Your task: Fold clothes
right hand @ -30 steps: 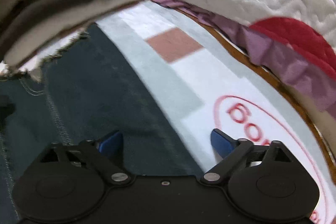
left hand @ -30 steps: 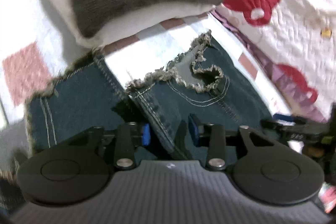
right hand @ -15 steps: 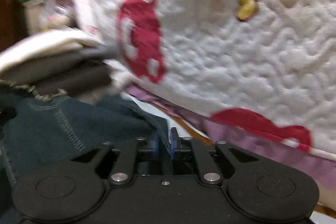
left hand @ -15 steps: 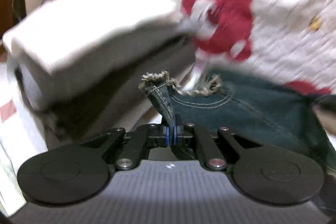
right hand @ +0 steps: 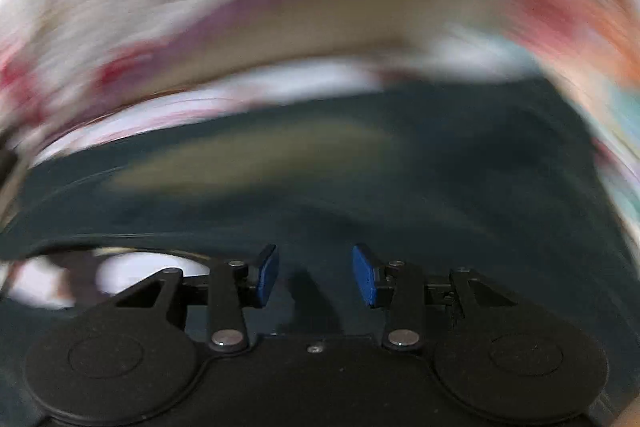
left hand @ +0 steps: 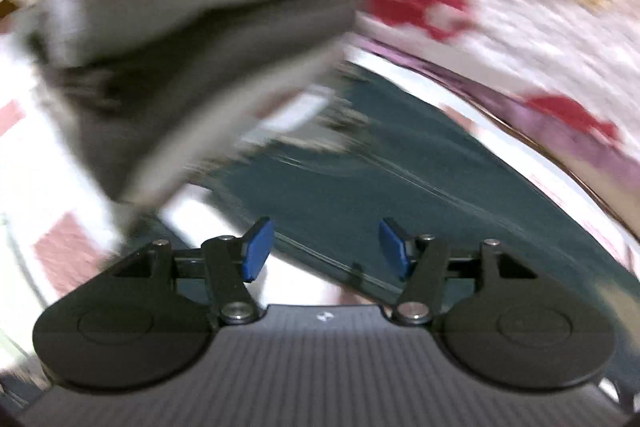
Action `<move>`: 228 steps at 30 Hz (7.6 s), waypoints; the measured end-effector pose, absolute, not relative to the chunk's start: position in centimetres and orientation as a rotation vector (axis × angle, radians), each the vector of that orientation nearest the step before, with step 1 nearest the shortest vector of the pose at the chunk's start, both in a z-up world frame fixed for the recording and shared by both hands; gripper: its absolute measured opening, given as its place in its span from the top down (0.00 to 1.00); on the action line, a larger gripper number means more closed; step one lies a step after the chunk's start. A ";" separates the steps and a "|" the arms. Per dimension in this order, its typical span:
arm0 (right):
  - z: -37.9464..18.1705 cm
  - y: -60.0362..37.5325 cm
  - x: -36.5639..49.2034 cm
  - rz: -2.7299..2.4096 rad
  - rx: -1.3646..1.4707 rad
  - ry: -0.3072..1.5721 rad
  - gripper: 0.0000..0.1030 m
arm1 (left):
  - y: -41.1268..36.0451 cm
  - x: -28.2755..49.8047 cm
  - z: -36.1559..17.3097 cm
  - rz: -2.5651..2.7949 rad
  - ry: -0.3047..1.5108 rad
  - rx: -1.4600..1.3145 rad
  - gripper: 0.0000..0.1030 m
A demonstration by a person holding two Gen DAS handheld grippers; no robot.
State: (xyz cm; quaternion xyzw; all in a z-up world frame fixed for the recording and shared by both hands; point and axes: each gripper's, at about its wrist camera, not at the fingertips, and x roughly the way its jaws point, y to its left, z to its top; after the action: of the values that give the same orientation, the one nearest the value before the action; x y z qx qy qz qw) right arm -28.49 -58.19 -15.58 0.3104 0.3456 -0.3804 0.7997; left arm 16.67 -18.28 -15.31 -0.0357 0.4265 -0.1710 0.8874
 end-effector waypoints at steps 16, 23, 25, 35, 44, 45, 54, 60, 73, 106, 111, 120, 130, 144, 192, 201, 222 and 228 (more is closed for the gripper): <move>-19.3 -57.7 -50.6 -1.115 0.948 0.516 0.45 | -32.2 -3.2 -13.2 -1.011 1.069 0.253 0.44; -22.8 -58.4 -51.0 -1.153 1.055 0.398 0.39 | -28.5 -1.5 -12.0 -0.833 1.020 0.199 0.44; -23.2 -58.4 -50.9 -1.166 1.053 0.332 0.36 | -27.7 -1.6 -11.5 -0.757 0.986 0.165 0.44; -15.0 -56.6 -47.8 -1.143 0.530 0.186 0.88 | -31.3 -7.3 -11.9 -0.993 1.012 0.287 0.44; -19.6 -59.0 -51.0 -1.269 0.593 0.469 0.88 | -32.4 -12.6 -15.5 -1.011 1.179 0.561 0.41; -20.7 -59.1 -51.1 -1.275 0.613 0.505 0.87 | -32.4 -12.3 -15.4 -1.005 1.195 0.547 0.41; -20.5 -58.9 -51.7 -1.353 0.616 0.579 0.52 | -25.9 -5.5 -10.9 -0.758 1.180 0.314 0.38; -16.1 -53.9 -48.2 -1.330 0.357 0.576 0.44 | -17.6 -0.3 -10.6 -0.506 1.214 0.126 0.38; -15.8 -36.8 -23.0 0.080 0.218 0.711 0.93 | -9.1 2.5 -11.1 -0.344 1.215 -0.152 0.34; -19.5 -28.8 -13.6 0.324 0.103 0.876 0.75 | -2.0 4.7 -10.2 -0.390 1.112 -0.222 0.33; -19.9 -29.9 -13.5 0.315 0.223 0.899 0.75 | -7.5 2.1 -10.0 -0.613 1.101 -0.040 0.33; -21.2 -32.1 -13.4 0.273 0.497 0.906 0.70 | -10.6 -2.9 -11.3 -0.767 1.109 0.289 0.33; -21.4 -33.8 -14.1 0.277 0.563 0.898 0.67 | -14.6 -4.3 -12.9 -0.814 1.080 0.535 0.33; -19.0 -33.4 -13.6 0.222 0.322 0.769 0.93 | -19.8 -5.5 -14.9 -0.850 1.019 0.722 0.26; -13.5 -66.3 -45.4 -0.922 0.726 0.068 0.94 | -20.7 -2.6 -11.4 -0.683 0.800 0.431 0.80; -11.8 -67.5 -42.7 -0.918 0.703 0.058 0.94 | -19.3 -1.1 -13.1 -0.571 0.809 0.531 0.72; -10.5 -75.7 -31.4 -0.919 0.606 0.307 0.96 | -27.2 10.3 -6.2 -0.503 0.543 0.581 0.87; -11.6 -77.8 -29.2 -0.941 0.647 0.361 0.96 | -26.1 11.1 -7.3 -0.516 0.569 0.578 0.87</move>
State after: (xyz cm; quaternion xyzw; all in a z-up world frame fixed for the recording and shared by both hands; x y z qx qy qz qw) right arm -29.16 -77.78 -11.64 0.3045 0.1700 -0.4429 0.8260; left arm 11.11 -26.13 -7.26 0.2779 0.2739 -0.2480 0.8867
